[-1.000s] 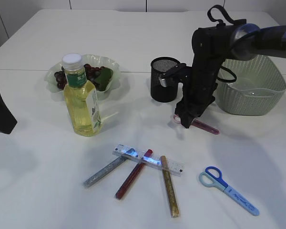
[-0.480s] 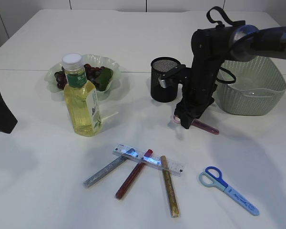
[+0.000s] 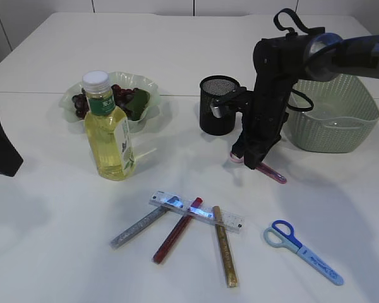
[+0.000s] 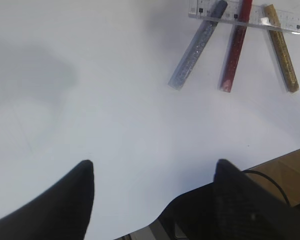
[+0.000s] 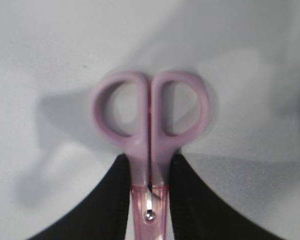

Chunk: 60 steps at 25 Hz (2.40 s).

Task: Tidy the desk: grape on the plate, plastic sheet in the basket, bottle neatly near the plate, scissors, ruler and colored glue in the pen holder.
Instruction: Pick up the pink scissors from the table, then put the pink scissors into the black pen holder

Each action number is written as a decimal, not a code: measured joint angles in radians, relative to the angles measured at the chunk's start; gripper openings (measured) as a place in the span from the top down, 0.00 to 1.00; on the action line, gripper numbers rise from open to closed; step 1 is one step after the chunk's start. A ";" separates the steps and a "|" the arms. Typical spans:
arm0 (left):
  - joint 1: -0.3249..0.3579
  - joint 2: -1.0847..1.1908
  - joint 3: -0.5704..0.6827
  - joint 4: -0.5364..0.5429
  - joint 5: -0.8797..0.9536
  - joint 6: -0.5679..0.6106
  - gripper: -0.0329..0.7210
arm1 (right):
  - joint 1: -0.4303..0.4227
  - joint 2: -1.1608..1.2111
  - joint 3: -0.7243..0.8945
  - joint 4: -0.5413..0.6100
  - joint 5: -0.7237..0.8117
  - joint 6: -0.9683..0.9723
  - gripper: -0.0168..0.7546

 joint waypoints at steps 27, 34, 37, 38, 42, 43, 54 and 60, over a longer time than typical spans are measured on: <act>0.000 0.000 0.000 0.000 0.000 0.000 0.24 | 0.000 -0.059 0.000 0.114 0.069 0.013 0.72; 0.000 0.000 0.000 0.000 0.006 0.000 0.24 | -0.053 -0.116 0.000 0.331 0.095 -0.064 0.72; 0.000 0.000 0.000 0.000 0.008 0.000 0.24 | -0.096 -0.137 -0.020 0.450 0.101 -0.115 0.72; 0.000 0.000 0.000 0.000 0.008 0.000 0.24 | -0.111 -0.142 -0.035 0.484 0.101 -0.128 0.72; 0.000 0.000 0.000 0.000 0.008 0.000 0.24 | -0.161 -0.144 -0.093 0.659 0.091 -0.204 0.72; 0.000 0.000 0.000 0.000 0.008 0.000 0.24 | -0.172 -0.144 -0.100 0.710 0.074 -0.224 0.72; 0.000 0.000 0.000 -0.001 0.011 0.000 0.24 | -0.188 -0.144 -0.111 1.020 -0.232 -0.603 0.72; 0.000 0.000 0.000 -0.001 0.011 0.000 0.24 | -0.188 -0.109 -0.111 1.157 -0.305 -0.793 0.72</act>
